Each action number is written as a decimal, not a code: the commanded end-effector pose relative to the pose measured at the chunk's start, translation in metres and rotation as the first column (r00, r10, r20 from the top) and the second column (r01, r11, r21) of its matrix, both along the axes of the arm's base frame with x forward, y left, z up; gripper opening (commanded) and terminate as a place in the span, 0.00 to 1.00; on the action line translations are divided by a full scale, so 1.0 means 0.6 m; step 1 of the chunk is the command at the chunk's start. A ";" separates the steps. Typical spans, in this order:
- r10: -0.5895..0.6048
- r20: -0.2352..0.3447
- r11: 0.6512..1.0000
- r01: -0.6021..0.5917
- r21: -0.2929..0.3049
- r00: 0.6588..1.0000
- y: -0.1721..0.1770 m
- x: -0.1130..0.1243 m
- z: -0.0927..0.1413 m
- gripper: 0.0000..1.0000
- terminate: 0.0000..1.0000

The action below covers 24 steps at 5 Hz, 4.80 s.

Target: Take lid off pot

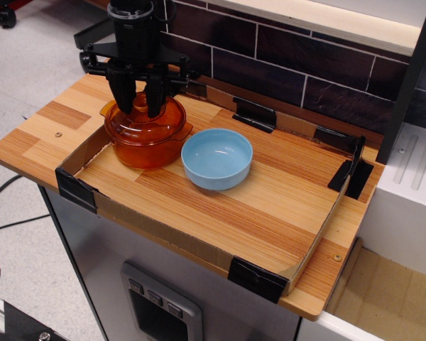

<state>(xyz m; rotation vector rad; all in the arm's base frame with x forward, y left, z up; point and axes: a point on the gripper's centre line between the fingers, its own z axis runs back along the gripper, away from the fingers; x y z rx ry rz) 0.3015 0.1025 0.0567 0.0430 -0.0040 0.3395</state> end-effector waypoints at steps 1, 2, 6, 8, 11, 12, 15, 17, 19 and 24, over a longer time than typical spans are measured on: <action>0.032 0.084 0.999 -0.035 0.028 0.996 0.009 0.016 0.035 0.00 0.00; 0.090 0.127 0.995 -0.095 0.033 0.988 0.018 0.022 0.077 0.00 0.00; 0.035 0.036 0.994 -0.039 0.101 0.999 -0.140 -0.027 0.106 0.00 0.00; -0.082 0.041 0.997 0.082 0.012 0.996 -0.230 -0.088 0.080 0.00 0.00; -0.060 0.020 0.996 0.058 0.065 0.998 -0.259 -0.078 0.009 0.00 0.00; -0.073 0.019 0.995 0.072 0.067 0.997 -0.270 -0.084 -0.001 0.00 0.00; -0.075 -0.010 0.992 0.076 0.102 0.997 -0.263 -0.091 -0.034 1.00 0.00; -0.043 -0.006 0.999 0.043 0.030 0.999 -0.251 -0.081 0.042 1.00 0.00; 0.032 0.039 0.999 -0.031 -0.022 0.999 -0.218 -0.058 0.168 1.00 0.00; 0.032 0.006 0.999 -0.032 0.033 0.999 -0.200 -0.046 0.185 1.00 1.00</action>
